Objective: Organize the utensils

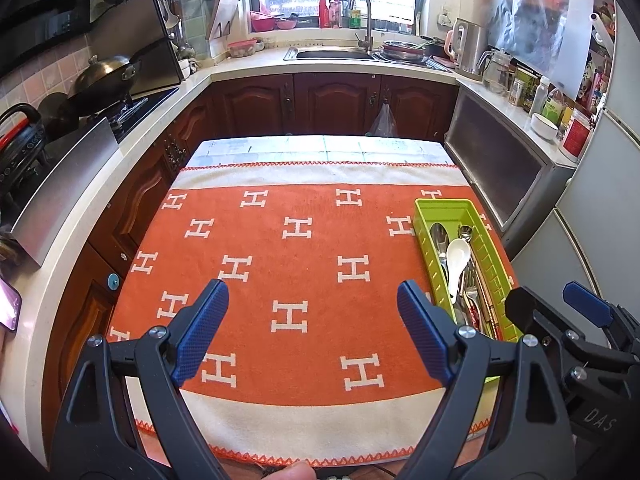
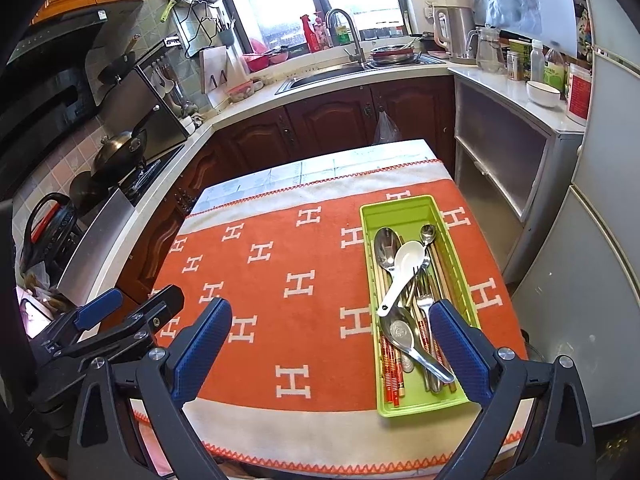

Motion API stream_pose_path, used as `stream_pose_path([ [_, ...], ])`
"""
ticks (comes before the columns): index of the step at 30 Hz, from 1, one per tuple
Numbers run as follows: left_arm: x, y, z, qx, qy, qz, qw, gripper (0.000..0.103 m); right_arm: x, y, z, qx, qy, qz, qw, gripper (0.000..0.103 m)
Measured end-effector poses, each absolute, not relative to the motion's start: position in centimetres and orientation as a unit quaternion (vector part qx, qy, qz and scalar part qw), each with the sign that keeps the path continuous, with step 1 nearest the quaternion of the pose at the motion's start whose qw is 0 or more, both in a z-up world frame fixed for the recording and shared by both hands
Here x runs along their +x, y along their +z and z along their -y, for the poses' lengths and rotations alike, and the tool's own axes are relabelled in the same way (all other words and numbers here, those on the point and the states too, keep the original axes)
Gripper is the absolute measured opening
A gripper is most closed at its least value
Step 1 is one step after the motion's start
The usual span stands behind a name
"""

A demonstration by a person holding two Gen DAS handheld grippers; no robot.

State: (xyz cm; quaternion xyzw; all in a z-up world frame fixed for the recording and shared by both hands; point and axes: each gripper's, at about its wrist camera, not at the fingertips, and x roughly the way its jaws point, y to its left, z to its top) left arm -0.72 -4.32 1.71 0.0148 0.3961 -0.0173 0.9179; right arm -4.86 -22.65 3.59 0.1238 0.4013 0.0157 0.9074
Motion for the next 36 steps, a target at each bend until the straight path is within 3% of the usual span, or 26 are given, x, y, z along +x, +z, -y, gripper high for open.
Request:
stream_pose_path([
  [36,-0.67,0.91,3.7,0.017,-0.017,-0.402,0.915,0.085,-4.86,2.89,22.27,0.127,0.015,-0.403,0.906,0.1],
])
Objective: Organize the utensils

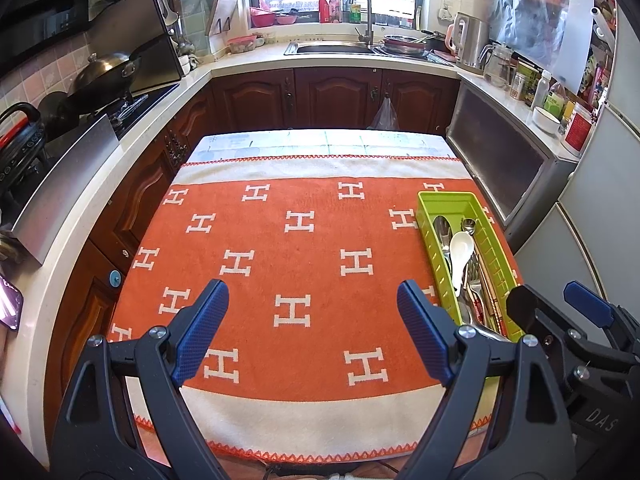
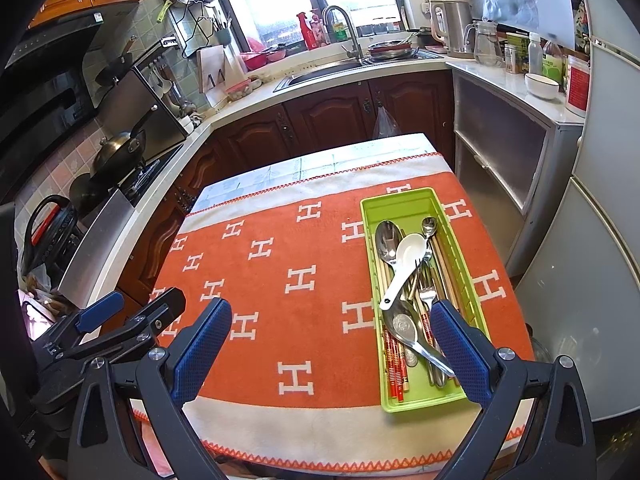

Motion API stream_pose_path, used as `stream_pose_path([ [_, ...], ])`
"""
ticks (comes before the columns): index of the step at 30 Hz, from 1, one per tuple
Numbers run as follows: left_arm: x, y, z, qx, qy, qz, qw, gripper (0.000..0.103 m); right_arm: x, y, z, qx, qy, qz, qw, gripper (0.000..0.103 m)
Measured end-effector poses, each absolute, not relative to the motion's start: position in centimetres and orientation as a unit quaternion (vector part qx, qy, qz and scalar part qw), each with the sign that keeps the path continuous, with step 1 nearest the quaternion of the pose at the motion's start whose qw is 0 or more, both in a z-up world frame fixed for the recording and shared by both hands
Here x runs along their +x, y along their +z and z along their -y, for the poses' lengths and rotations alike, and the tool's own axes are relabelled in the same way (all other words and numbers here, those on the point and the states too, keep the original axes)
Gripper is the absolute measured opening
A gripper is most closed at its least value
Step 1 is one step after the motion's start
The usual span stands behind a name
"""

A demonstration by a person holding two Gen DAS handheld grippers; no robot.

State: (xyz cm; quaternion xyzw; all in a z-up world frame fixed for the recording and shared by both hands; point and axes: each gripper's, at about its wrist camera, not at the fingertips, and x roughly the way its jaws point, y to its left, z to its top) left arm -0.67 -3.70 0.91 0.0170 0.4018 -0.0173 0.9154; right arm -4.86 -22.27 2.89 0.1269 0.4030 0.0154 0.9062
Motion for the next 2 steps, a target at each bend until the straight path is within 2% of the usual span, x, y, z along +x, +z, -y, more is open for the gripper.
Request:
stream_pose_path([
  [2,-0.67,0.91,3.7,0.017,-0.018,-0.402,0.915,0.085,-4.85,2.88,22.27,0.126,0.015,-0.403,0.906,0.1],
])
